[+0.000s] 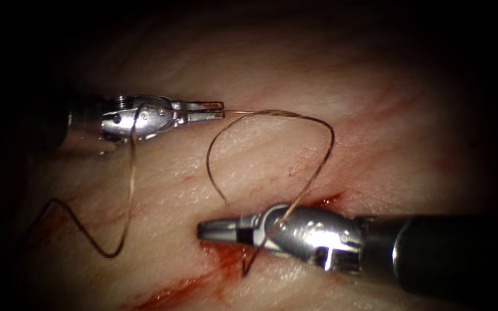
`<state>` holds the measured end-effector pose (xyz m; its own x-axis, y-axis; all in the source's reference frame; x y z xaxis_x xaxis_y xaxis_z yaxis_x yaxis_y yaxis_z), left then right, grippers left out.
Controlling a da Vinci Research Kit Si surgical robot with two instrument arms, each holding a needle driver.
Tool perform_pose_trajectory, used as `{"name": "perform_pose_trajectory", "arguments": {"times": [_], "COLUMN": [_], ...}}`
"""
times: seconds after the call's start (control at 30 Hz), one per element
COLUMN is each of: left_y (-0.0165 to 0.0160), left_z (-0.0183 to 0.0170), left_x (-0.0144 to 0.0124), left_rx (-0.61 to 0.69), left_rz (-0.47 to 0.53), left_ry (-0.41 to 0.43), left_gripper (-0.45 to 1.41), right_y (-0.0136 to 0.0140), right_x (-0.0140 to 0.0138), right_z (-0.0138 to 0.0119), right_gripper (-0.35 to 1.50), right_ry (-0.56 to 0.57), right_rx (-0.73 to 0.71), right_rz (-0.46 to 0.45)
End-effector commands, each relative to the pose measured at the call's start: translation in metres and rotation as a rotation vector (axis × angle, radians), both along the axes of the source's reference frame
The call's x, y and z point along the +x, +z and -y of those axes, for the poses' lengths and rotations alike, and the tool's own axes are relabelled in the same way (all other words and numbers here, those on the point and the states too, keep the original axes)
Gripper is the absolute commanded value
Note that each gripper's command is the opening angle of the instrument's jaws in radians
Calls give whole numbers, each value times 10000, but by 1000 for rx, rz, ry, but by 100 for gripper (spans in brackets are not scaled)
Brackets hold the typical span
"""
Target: Wound Closure
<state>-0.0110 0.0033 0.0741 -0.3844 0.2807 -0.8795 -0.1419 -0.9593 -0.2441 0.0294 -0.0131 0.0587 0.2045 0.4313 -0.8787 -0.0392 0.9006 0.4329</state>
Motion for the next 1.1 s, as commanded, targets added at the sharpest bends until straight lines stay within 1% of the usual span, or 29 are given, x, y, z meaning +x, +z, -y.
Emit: {"name": "perform_pose_trajectory", "arguments": {"times": [0.03,0.07,0.17,0.2,0.27,0.4,0.5,0.67,0.73,0.87,0.9,0.97,1.0,1.03,1.1], "left_y": [13,20,27,27,25,12,-1,-25,-40,-59,-66,-72,-74,-77,-82], "left_z": [8,15,29,32,40,57,70,89,100,112,118,123,125,128,130], "left_x": [-6,-7,-11,-12,-14,-17,-16,-13,-11,-9,-9,-10,-10,-11,-12], "left_rx": [7,17,26,25,26,33,39,50,63,65,63,59,60,61,57], "left_rz": [7,10,15,17,17,23,32,41,46,51,53,54,54,55,55], "left_ry": [8,10,18,21,26,36,46,54,57,64,68,71,71,71,73], "left_gripper": [-45,-45,-45,-45,-45,-45,-45,-45,-45,-45,-45,-45,-45,-45,-45], "right_y": [3,4,6,8,9,10,10,11,12,16,18,21,23,25,30], "right_x": [8,9,11,11,10,5,1,-5,-8,-12,-13,-14,-14,-15,-17], "right_z": [5,4,2,1,-1,-11,-17,-25,-33,-41,-44,-47,-49,-51,-54], "right_gripper": [-35,-35,-11,2,22,71,79,78,78,76,79,86,91,101,109], "right_ry": [7,9,11,13,21,88,110,155,186,224,254,276,285,303,317], "right_rx": [2,2,1,1,-2,-14,-21,-38,-63,-83,-86,-88,-89,-92,-94], "right_rz": [-11,-13,-13,-15,-15,-8,13,25,49,70,94,98,99,108,122]}}
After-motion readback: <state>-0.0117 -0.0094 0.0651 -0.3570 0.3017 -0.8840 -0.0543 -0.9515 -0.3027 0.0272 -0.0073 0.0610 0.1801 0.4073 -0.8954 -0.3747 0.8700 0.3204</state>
